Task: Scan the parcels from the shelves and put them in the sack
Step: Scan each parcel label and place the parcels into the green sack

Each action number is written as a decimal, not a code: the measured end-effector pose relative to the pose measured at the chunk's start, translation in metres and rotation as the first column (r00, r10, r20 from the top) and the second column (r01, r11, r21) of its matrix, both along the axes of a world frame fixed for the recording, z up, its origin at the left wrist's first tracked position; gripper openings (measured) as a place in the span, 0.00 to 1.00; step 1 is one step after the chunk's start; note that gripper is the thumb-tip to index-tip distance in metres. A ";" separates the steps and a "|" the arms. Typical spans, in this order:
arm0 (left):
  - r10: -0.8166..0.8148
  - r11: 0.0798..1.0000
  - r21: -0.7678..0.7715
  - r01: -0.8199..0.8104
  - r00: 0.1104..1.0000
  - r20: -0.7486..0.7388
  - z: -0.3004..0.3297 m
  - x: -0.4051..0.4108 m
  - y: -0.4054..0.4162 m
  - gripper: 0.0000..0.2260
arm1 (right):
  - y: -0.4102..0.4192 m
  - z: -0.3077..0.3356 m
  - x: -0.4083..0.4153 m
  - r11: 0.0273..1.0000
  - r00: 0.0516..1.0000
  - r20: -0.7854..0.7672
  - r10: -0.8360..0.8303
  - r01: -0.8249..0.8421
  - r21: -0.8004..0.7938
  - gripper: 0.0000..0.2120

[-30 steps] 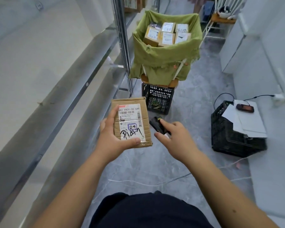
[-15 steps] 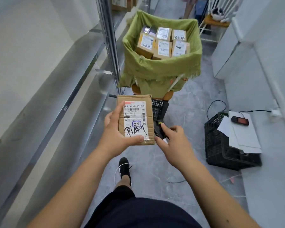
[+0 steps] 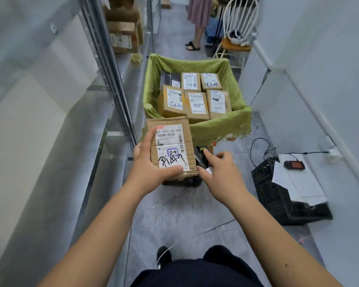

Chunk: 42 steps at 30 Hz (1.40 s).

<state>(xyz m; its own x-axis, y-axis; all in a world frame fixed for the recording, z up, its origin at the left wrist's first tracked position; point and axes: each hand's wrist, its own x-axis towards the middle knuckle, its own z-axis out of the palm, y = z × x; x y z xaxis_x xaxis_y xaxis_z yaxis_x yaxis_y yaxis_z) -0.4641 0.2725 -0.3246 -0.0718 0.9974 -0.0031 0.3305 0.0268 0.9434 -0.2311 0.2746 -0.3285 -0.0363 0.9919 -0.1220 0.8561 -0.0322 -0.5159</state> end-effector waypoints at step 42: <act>-0.082 0.946 -0.297 0.131 0.982 0.172 -0.052 0.177 0.584 0.52 | 0.498 -0.014 0.153 0.914 0.934 -0.087 -0.346 0.315 -0.255 0.31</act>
